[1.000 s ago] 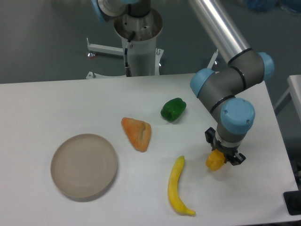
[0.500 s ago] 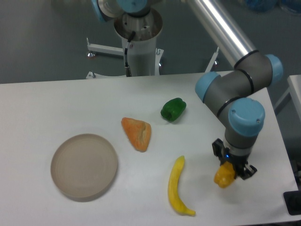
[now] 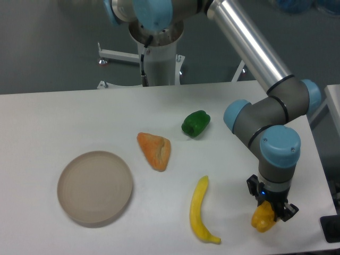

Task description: Pick up the yellow pepper from the table

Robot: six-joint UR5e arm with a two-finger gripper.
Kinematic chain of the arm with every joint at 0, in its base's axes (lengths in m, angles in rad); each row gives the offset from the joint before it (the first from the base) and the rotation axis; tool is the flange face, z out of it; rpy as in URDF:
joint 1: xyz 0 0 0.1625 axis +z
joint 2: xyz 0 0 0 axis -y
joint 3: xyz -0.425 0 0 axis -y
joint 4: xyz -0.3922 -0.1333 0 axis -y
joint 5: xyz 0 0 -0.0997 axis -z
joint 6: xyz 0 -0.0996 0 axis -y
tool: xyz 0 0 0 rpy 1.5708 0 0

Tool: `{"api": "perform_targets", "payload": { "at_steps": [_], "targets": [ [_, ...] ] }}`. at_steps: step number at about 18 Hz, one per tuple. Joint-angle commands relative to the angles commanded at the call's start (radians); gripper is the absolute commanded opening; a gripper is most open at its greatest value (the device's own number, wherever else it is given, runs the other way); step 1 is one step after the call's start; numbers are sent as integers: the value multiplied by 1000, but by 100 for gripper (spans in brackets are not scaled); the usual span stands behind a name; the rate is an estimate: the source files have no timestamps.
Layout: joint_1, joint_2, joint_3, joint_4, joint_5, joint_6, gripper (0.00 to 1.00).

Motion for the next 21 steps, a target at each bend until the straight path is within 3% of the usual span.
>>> {"api": "perform_targets", "payload": {
  "at_steps": [21],
  "targets": [
    [-12,-12,17,-8,20,-15,48]
  ]
}}
